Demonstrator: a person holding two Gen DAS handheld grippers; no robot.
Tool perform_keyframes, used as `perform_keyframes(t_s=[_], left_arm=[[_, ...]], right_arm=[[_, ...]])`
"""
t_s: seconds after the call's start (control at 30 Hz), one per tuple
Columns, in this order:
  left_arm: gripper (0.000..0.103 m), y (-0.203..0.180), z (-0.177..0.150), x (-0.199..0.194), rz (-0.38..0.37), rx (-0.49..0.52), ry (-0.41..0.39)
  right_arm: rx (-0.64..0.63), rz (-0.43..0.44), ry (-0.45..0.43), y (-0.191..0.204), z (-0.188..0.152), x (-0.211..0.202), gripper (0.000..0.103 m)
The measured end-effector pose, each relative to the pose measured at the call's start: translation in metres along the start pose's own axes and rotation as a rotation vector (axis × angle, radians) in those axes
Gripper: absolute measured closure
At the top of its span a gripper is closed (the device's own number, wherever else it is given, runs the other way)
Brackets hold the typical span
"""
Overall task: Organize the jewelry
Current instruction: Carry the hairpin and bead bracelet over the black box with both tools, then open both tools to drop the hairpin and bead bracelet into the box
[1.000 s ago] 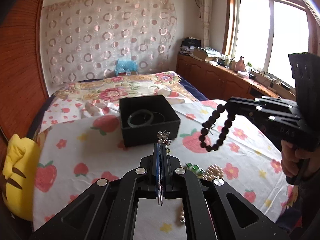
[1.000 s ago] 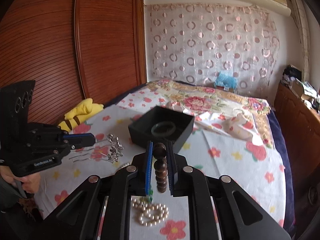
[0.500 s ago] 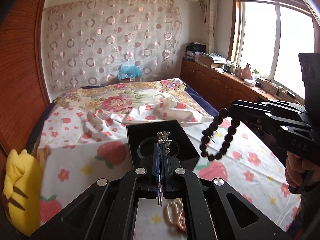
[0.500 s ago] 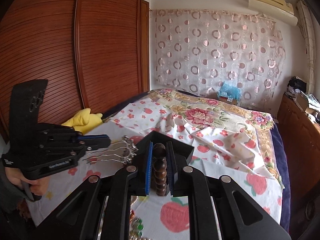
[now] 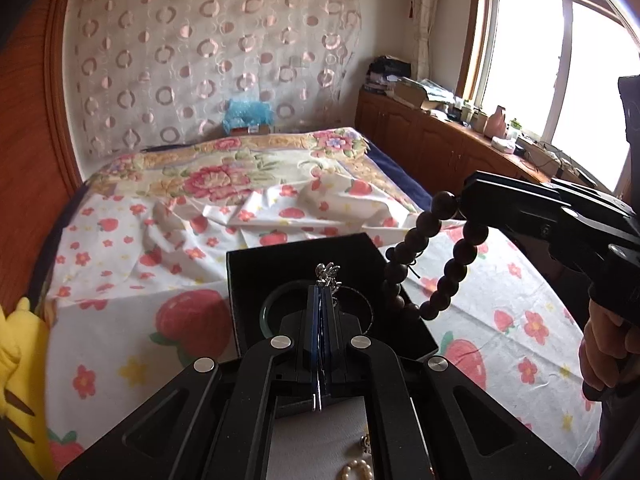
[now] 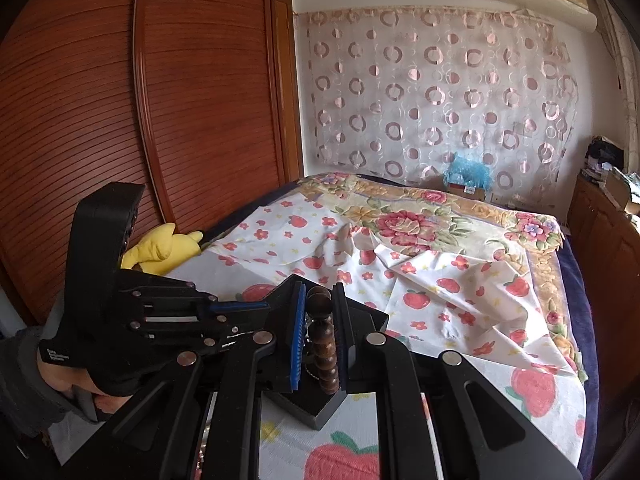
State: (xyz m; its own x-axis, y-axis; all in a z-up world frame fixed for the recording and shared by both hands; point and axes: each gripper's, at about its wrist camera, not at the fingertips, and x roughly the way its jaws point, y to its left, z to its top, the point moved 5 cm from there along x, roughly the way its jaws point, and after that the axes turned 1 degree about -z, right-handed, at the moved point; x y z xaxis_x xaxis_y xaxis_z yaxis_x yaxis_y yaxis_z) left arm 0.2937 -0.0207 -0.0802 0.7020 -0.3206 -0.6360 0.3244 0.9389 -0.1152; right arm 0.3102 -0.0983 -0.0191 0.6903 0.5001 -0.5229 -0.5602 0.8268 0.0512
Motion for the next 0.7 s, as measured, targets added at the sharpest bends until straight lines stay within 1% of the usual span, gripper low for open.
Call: perform_keyframes(t_s=[0.2,0.4,0.53,0.7], left_arm=[[0.102,0.001,-0.004,0.012,-0.027,-0.013,0.018],[0.102,0.001,-0.002,0.008,-0.059,-0.020,0.002],[0.102,0.006,0.001,0.003,-0.042,-0.030,-0.013],[0.102,0.019,0.011,-0.015,-0.027,-0.054,-0.056]], right_arm=[[0.003,-0.001,0.029,-0.004,-0.003,0.015,0.088],[0.004,-0.003,0.041,-0.004,-0.005,0.023,0.088],[0.001,-0.003,0.044,-0.003,-0.006,0.024,0.088],[-0.006,-0.001,0.026,0.001,-0.003,0.021,0.088]])
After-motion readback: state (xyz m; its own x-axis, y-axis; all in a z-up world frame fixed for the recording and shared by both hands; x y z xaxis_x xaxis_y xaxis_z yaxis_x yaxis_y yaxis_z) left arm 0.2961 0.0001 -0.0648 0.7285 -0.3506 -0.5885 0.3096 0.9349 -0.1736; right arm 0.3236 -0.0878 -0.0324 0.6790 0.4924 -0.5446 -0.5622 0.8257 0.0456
